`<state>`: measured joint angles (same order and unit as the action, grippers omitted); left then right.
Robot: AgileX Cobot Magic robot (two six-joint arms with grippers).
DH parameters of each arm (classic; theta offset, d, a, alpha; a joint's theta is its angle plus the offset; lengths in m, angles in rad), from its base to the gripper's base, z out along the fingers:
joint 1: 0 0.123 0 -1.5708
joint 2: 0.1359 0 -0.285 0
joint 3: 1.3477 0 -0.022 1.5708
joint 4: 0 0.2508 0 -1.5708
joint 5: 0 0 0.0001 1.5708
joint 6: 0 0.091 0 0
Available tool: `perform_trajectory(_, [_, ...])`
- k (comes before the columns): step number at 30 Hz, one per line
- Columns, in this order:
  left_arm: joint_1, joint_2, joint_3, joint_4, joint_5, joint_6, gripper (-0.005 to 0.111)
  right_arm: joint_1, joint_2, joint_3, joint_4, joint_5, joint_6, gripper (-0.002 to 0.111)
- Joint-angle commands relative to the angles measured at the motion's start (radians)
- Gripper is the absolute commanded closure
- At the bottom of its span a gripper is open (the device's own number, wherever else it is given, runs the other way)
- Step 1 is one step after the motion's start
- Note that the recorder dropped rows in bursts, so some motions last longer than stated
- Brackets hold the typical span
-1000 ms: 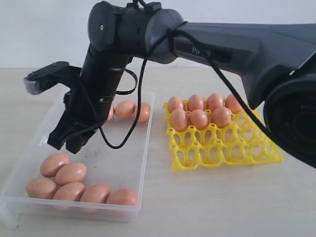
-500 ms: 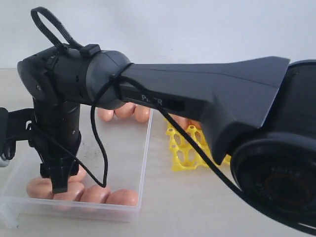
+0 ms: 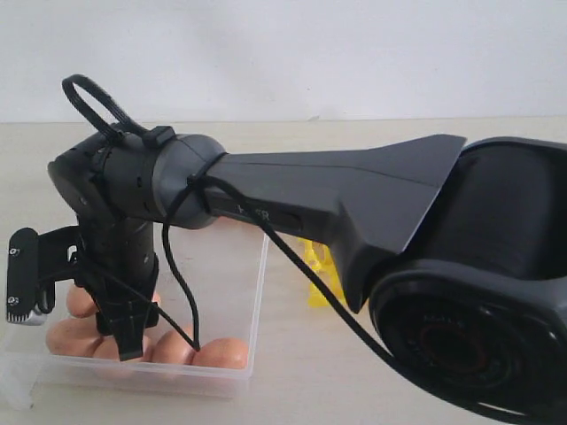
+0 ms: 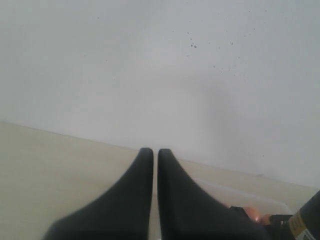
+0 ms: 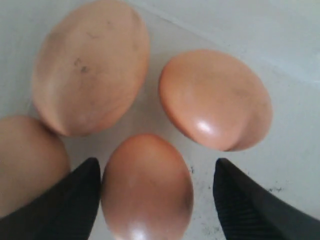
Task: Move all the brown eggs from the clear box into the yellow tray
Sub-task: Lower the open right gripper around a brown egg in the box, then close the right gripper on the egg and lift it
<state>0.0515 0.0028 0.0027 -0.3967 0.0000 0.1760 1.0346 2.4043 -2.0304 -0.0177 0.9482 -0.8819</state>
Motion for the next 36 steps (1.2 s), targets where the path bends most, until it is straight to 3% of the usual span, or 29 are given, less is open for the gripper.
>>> perform_trajectory(1, [-0.004,-0.003,-0.003,-0.005,0.000,0.006,0.103,-0.009,0.019,-0.005,-0.019,-0.026,-0.019,0.047])
perform_trajectory(13, [-0.004,-0.003,-0.003,-0.005,0.000,0.006,0.103,-0.009,0.050,-0.005,-0.077,-0.032,0.019,0.050])
perform_trajectory(15, [-0.004,-0.003,-0.003,-0.005,0.000,0.006,0.103,-0.009,0.050,-0.005,-0.077,-0.028,0.020,0.061])
perform_trajectory(20, [-0.004,-0.003,-0.003,-0.005,0.000,0.006,0.103,-0.009,0.050,-0.005,-0.077,0.002,0.051,0.108])
perform_trajectory(26, [-0.004,-0.003,-0.003,-0.005,0.000,0.006,0.103,-0.040,0.033,-0.005,-0.064,-0.058,0.225,0.109])
perform_trajectory(36, [-0.004,-0.003,-0.003,-0.005,0.000,0.006,0.103,-0.131,-0.091,-0.005,0.118,-0.232,0.351,0.109])
